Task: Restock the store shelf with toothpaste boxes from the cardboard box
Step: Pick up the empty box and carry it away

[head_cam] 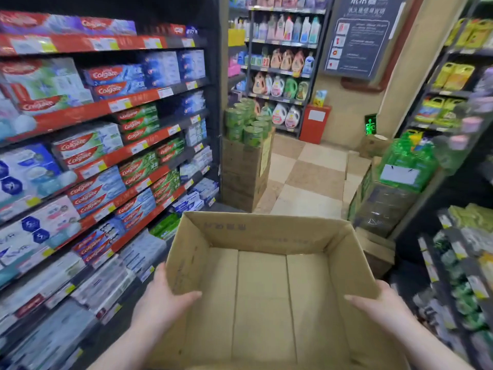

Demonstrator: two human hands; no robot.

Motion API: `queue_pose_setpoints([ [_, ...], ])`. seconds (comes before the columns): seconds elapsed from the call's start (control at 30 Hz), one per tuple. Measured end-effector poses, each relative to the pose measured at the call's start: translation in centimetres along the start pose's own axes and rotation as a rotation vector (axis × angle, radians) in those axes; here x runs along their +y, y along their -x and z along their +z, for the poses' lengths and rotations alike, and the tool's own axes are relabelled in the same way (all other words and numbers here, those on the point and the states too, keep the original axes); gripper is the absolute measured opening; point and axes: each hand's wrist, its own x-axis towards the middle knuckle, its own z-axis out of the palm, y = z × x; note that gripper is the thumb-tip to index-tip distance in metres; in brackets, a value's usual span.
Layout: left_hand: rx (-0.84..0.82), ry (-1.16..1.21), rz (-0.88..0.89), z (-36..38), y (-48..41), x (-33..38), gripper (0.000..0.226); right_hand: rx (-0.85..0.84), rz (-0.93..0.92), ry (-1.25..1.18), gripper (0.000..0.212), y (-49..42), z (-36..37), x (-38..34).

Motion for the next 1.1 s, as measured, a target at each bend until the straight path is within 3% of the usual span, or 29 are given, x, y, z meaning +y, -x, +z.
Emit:
queue_pose_setpoints([
  [0.3, -0.042, -0.063, -0.006, 5.2, -13.2, 9.0, 0.108, 0.001, 0.122, -0.035, 0.065, -14.4, -1.8, -6.2],
  [0.73, 0.031, 0.055, -0.241, 16.3, -29.9, 21.5, 0.111, -0.132, -0.019, 0.112, 0.075, -43.1, -6.6, -17.2],
  [1.1, 0.106, 0.11, -0.446, 22.7, -42.7, 27.9, 0.11, -0.275, -0.089, 0.283, 0.062, -62.0, -6.0, -28.4],
])
